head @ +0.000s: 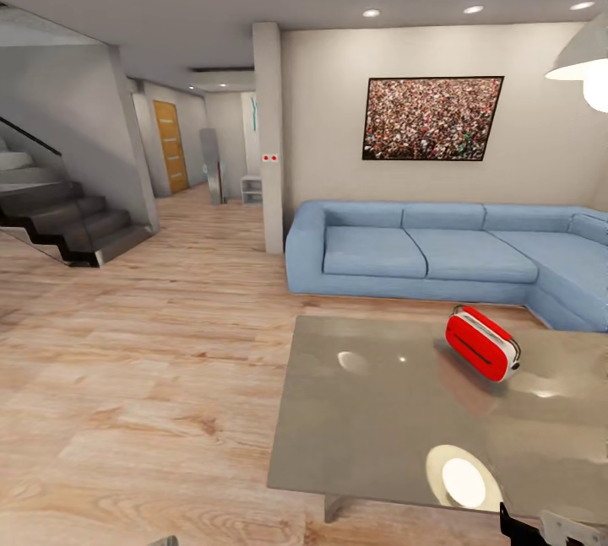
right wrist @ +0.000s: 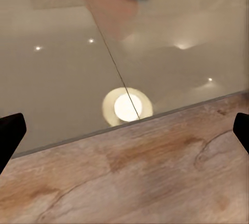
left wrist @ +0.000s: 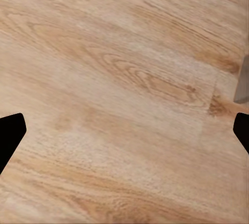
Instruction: Turn on the radio receiver that's on the table in the living room.
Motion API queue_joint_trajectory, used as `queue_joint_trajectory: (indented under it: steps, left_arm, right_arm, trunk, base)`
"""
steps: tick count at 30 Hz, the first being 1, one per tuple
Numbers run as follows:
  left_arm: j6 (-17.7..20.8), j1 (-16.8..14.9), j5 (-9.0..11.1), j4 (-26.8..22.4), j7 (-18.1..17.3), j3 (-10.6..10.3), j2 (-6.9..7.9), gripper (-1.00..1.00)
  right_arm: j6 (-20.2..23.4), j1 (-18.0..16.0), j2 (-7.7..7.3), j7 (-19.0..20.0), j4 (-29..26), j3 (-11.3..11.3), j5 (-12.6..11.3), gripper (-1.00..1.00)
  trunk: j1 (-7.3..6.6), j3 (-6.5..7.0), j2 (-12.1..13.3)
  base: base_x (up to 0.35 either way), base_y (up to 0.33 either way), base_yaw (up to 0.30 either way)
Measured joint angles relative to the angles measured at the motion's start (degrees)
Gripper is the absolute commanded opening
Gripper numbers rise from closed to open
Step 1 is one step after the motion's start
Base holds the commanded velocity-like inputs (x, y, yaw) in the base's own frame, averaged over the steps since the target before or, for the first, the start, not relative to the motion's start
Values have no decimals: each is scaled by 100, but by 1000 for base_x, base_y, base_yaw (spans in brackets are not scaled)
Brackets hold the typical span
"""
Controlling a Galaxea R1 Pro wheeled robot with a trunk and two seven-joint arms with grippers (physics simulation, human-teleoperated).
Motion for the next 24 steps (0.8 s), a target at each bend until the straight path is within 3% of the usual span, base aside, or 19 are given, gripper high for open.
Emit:
queue_joint_trajectory:
  steps: [7,24]
  left_arm:
    - [-1,0,0,0,1,-2,-3,100]
    - [-2,0,0,0,4,-6,-4,100]
  right_arm:
    - [0,0,0,0,0,0,0,100]
    - [0,0,0,0,9,0,0,100]
  trunk:
    - [0,0,0]
    - [0,0,0]
  base:
    - [0,-26,0]
    - [0,-258,0]
